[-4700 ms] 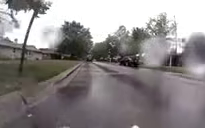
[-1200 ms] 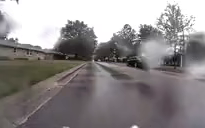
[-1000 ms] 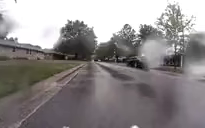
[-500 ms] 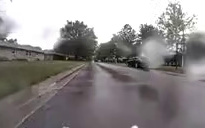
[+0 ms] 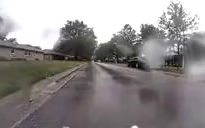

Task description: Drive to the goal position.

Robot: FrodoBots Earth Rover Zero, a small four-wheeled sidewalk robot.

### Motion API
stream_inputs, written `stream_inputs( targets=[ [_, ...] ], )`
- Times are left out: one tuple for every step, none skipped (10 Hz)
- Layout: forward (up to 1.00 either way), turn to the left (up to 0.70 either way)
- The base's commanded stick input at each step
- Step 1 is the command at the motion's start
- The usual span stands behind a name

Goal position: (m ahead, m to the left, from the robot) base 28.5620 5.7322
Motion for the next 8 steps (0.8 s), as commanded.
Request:
stream_inputs(
  targets=[
    [0.5, -0.01],
    [0.5, -0.01],
    [0.5, -0.01],
    [0.5, -0.01],
    [0.5, -0.01],
    [0.5, -0.01],
    [0.5, -0.01],
    [0.5, -0.01]
  ],
)
